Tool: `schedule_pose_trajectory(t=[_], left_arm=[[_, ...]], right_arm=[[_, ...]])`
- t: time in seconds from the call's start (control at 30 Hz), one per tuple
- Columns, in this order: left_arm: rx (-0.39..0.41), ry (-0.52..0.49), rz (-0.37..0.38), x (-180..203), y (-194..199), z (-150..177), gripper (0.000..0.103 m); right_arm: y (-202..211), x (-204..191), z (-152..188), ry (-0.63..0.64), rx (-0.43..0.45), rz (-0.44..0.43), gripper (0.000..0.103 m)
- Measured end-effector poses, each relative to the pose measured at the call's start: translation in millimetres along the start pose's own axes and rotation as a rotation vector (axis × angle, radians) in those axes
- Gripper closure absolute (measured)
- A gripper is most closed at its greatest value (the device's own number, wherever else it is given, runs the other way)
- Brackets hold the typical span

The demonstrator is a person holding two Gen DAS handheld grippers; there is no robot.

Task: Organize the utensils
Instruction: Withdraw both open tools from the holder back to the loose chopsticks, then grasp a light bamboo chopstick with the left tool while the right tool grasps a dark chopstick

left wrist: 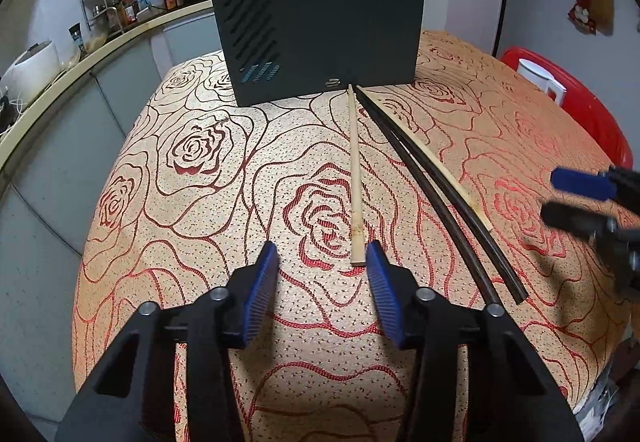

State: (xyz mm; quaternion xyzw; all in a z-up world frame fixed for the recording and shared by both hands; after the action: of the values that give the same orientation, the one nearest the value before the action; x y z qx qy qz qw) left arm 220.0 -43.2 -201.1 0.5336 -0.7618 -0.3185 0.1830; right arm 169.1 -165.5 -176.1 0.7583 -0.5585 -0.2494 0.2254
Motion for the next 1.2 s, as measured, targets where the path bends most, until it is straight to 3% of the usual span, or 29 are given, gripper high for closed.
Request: schedule_pose_trajectory(t=[0.23, 0.37, 0.63, 0.7, 0.87, 1.07, 1.2], left_arm=[[-0.001, 0.014, 0.013, 0.6, -0.7, 0.2, 0.063], [-0.001, 0.014, 0.012, 0.2, -0.5, 0.4, 0.063], [-0.001, 0.013, 0.012, -0.4, -0.4, 0.7, 0.063], [0.0, 0.013, 0.009, -0.7, 0.0, 0.9, 0.063], [0.006, 0.01, 0.012, 1.6, 1.0, 1.0, 0.068], [0.01, 0.007, 0.016, 5.1, 1.0, 0.8, 0.073], [0.013, 0.011, 0.034, 9.8, 0.7, -0.1, 0.082]], right_arm=[[-4.3, -32.2, 22.3, 0.071, -0.044, -0.065, 0.068], [0.0, -47.2, 24.7, 0.091, -0.032, -0.11, 0.068], [1.5, -57.8, 28.2, 0.119, -0.03, -0.122, 0.068], [-0.6, -57.6, 29.9, 0.118, -0.03, -0.109, 0.069], [-3.5, -44.4, 27.8, 0.106, -0.037, -0.06, 0.085], [-2.1, -13.2, 24.6, 0.062, -0.025, 0.068, 0.087], [-4.7, -10.8, 24.2, 0.035, -0.01, 0.055, 0.087]])
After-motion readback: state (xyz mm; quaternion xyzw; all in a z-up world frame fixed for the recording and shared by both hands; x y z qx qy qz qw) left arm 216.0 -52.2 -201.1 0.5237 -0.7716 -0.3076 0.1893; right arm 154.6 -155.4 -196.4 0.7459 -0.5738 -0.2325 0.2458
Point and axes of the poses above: each gripper's, at about its wrist camera, not at the fingertips, and y roughly against the way its jaws point, x to its right, z to its underside, the point moved 10 cm from there along -y, roughly the way its jaws point, and after that the axes turned 6 degrees about x, right-handed, at the moved point
